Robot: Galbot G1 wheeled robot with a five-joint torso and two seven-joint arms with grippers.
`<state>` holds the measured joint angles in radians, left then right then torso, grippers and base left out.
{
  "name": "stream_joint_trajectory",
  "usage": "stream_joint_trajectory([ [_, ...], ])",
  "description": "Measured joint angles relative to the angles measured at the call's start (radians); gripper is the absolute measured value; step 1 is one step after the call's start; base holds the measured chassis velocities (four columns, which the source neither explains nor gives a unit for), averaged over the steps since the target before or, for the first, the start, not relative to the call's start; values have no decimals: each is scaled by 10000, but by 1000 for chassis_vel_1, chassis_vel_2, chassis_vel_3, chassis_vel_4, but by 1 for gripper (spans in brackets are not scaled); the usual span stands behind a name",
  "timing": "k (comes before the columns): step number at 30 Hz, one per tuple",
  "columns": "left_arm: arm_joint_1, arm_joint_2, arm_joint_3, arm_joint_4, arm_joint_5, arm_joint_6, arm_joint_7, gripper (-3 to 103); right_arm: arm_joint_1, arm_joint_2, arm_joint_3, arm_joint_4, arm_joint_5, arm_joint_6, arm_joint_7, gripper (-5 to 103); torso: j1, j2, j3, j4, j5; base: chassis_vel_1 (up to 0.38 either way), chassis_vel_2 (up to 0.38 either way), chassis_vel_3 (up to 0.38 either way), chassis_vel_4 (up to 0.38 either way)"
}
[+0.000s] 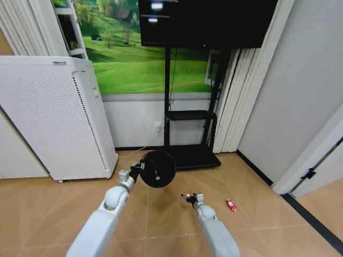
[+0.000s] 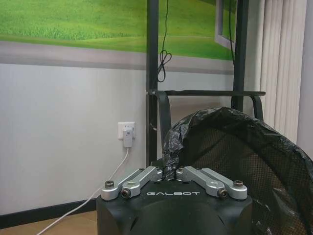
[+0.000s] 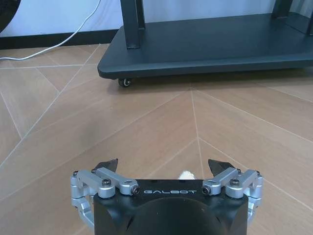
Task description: Pick up the trash bin and place the garbage on the floor into it.
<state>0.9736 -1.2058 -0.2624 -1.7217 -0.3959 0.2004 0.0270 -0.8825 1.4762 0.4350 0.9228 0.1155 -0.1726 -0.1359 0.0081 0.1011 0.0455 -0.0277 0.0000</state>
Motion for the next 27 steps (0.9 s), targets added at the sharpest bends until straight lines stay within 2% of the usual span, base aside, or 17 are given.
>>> stream_joint_trajectory([
  [9, -40, -13, 3, 61, -26, -3, 11, 7, 16, 28, 45, -148, -167, -106, -25, 100, 3, -1, 3, 2, 0, -113, 156, 127, -143],
  [15, -8, -13, -57, 64, -59, -14, 65, 7, 117, 55, 184, -523, -25, -141, 136, 100, 1, 0, 1, -2, 0, -15, 16, 34, -15],
  [18, 28, -5, -113, 51, -70, -21, 85, 7, 215, 52, 269, -710, -16, -440, 524, 100, -1, 0, -1, -1, 0, 39, -59, -47, 47],
  [27, 212, 59, -262, -197, -101, -36, 95, 7, 388, -5, 406, -1105, -7, -1127, 1061, 100, -1, 0, 1, 0, 1, 8, -12, -9, 9],
])
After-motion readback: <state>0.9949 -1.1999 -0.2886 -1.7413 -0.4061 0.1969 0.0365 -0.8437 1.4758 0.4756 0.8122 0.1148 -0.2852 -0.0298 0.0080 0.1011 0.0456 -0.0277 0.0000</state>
